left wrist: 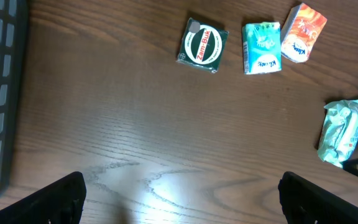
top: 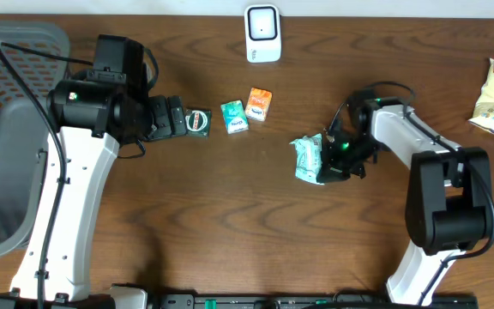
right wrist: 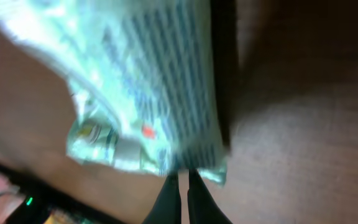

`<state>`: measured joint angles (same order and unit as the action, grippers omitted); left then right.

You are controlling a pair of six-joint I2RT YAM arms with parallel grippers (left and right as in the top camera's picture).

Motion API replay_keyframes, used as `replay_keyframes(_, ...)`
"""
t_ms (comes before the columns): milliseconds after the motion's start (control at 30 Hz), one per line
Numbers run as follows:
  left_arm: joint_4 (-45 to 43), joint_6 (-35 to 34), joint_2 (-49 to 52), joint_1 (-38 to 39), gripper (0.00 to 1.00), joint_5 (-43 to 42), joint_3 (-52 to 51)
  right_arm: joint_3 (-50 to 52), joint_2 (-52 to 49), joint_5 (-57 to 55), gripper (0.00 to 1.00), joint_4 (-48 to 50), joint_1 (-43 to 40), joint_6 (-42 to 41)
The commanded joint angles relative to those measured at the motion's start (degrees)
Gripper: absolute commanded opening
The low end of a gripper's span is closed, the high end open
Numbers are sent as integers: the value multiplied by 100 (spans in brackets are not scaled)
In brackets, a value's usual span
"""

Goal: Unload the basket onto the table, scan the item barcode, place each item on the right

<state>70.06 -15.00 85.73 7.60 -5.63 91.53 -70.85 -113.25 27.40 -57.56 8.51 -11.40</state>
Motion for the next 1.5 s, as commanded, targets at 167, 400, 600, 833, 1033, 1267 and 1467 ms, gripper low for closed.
replay_keyframes(167, 2, 15, 0, -13, 98, 33, 15, 428, 42, -1526, 1, 708, 291, -1351)
replay_keyframes(400, 2, 15, 0, -13, 98, 33, 15, -350, 44, -1928, 5, 588, -258, -1344)
replay_keyframes(600, 2, 15, 0, -13, 98, 33, 15, -1394, 44, -546, 9, 984, -627, -907)
replay_keyframes(833, 2, 15, 0, -13, 98, 33, 15, -1733, 42, -245, 46, -22, -610, -719)
replay_keyframes(1033, 2, 15, 0, -13, 98, 33, 15, -1241, 42, -588, 70, -682, -557, -461)
replay_keyframes(1267, 2, 15, 0, -13, 98, 33, 15, -192, 42, -170, 95, 164, -538, -726)
replay_keyframes(1467, 2, 15, 0, -13, 98, 33, 15, 490, 42, 382, 93, 1128, -503, -1231)
